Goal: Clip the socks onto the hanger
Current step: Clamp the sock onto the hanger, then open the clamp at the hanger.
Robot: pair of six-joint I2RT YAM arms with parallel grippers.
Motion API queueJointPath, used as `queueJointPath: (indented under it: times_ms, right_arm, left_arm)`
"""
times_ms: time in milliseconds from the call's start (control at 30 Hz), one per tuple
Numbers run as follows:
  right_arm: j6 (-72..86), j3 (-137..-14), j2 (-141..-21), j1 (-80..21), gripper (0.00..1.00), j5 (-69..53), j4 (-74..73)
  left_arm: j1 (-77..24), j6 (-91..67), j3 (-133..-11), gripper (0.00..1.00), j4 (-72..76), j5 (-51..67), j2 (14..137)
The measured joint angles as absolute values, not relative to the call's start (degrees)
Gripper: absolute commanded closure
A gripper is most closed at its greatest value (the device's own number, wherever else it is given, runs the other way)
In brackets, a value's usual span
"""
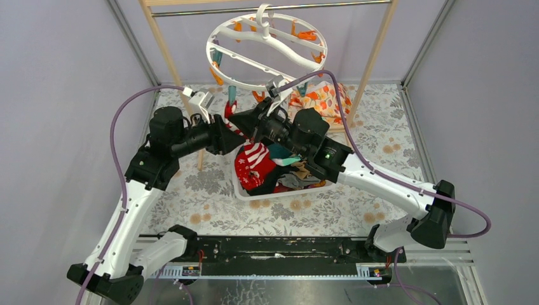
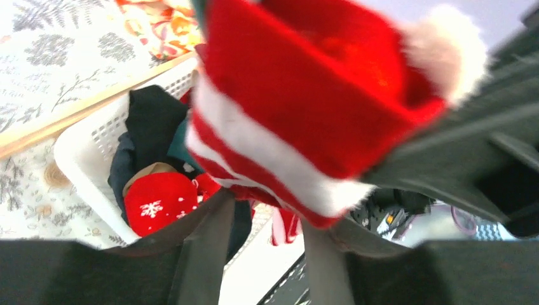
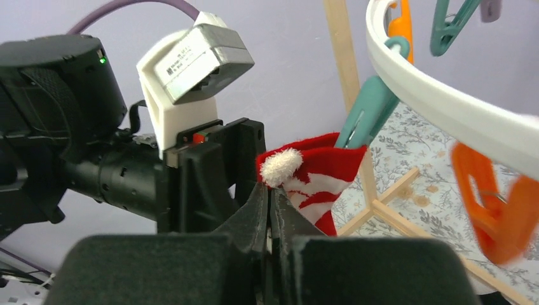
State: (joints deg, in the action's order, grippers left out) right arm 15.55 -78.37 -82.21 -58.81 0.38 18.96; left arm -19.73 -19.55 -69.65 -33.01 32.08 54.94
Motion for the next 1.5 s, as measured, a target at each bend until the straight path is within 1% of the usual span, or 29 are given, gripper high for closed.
queueJointPath:
  times_ms: [67,100,133,200,267,300,400,533,700,833,967,1167,1433,1500]
  right_arm:
    - [16.8,-78.4,-82.4,-58.8,0.99,0.6,19.1]
    - [17.4,-78.4,-82.5,-58.8,0.95,0.6,19.1]
    - [17.9,-78.4,-82.7,-58.8,0.89,0.6,19.1]
    - [19.0,-78.4,-83.0,-58.8,0.81,0.6,19.1]
    - [19.7,-78.4,-83.2,-58.8,0.69,0.8,19.1]
    - [20.1,-78.3,-83.2,-58.8,0.63,0.9,19.2]
    - [21.1,-77.7,-82.7,-58.8,0.50,1.3,20.1]
    - [21.4,-74.2,-79.5,-58.8,0.40,3.2,20.3]
    - [21.0,-67.4,-72.0,-58.8,0.39,6.7,20.7]
    - [19.7,-62.1,-65.8,-58.7,0.41,10.1,21.3]
    - [16.4,-58.3,-62.6,-58.3,0.46,13.9,22.2]
    - [9.4,-54.0,-62.7,-57.3,0.47,17.5,26.7]
    - [3.7,-55.8,-68.4,-54.4,0.47,15.6,32.4]
    - [3.3,-57.4,-70.3,-53.5,0.44,14.5,32.9]
  left_arm:
    - [-19.7,-20.2,-68.6,0.62,-32.7,29.1,54.7]
    - [-19.7,-20.6,-68.2,0.67,-32.6,27.5,54.6]
    - [-19.7,-20.9,-68.0,0.73,-32.5,25.9,54.6]
    - [-19.7,-21.3,-67.9,0.87,-32.1,23.9,54.6]
    - [-19.7,-21.8,-67.8,0.99,-31.5,21.7,54.6]
    - [-19.7,-22.0,-67.8,1.00,-31.2,20.9,54.5]
    - [-19.7,-22.1,-67.8,1.00,-30.6,18.3,54.0]
    - [-19.7,-21.7,-67.7,1.00,-30.3,15.9,53.4]
    - [-19.7,-20.8,-67.7,1.00,-30.3,14.3,52.9]
    - [-19.7,-20.4,-67.7,1.00,-30.3,13.9,52.9]
    - [-19.7,-20.1,-67.7,1.00,-30.4,13.9,52.7]
    - [-19.7,-19.8,-67.8,1.00,-30.4,13.8,51.7]
    - [-19.7,-19.5,-67.8,1.00,-30.5,13.9,51.1]
    - [-19.7,-19.5,-67.8,1.00,-30.4,13.9,51.1]
